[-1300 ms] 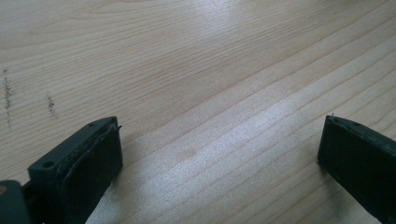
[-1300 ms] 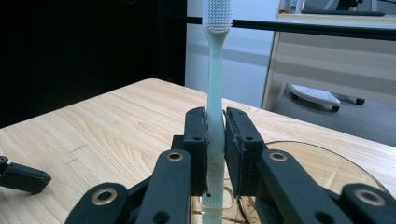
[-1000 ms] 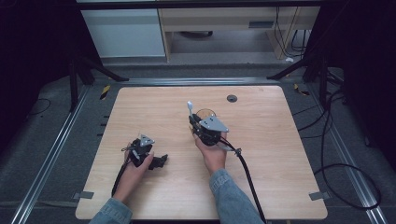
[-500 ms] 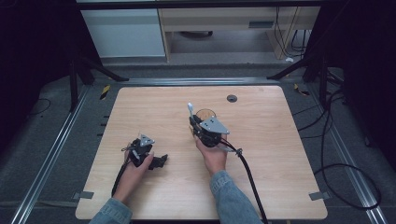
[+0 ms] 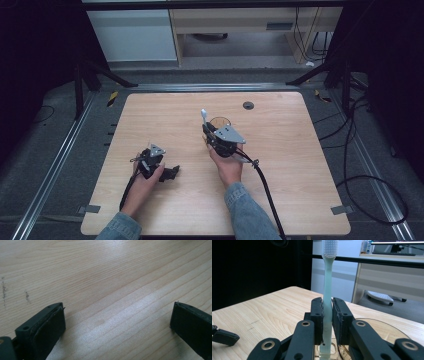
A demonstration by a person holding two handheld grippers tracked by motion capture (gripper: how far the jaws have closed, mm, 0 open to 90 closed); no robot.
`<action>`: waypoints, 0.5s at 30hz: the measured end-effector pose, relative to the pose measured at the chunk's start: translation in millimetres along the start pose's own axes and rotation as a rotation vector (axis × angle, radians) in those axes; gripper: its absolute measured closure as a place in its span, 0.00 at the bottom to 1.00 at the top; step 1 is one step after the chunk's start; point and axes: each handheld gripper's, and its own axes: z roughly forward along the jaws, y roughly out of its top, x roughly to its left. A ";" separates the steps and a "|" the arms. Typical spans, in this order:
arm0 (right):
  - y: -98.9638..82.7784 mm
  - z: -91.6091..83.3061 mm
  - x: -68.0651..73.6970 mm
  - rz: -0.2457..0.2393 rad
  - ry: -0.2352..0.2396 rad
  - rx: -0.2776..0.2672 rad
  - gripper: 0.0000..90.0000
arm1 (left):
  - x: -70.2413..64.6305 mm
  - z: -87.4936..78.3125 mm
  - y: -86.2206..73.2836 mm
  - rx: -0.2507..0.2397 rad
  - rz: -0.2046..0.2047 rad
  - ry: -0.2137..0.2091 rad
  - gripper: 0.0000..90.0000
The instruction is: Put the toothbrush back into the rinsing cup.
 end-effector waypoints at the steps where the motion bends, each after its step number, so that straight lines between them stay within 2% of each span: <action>1: -0.4 0.4 0.2 -0.004 -0.001 0.001 0.88 | 0.0 0.0 0.0 0.000 0.000 -0.001 0.00; 6: -6.3 0.1 -0.2 0.007 -0.004 0.006 0.88 | 0.0 0.0 0.0 0.000 0.001 -0.001 0.00; 15: -7.9 -0.1 0.7 -0.006 0.002 0.023 0.88 | -0.1 0.0 0.1 0.000 0.002 0.000 0.00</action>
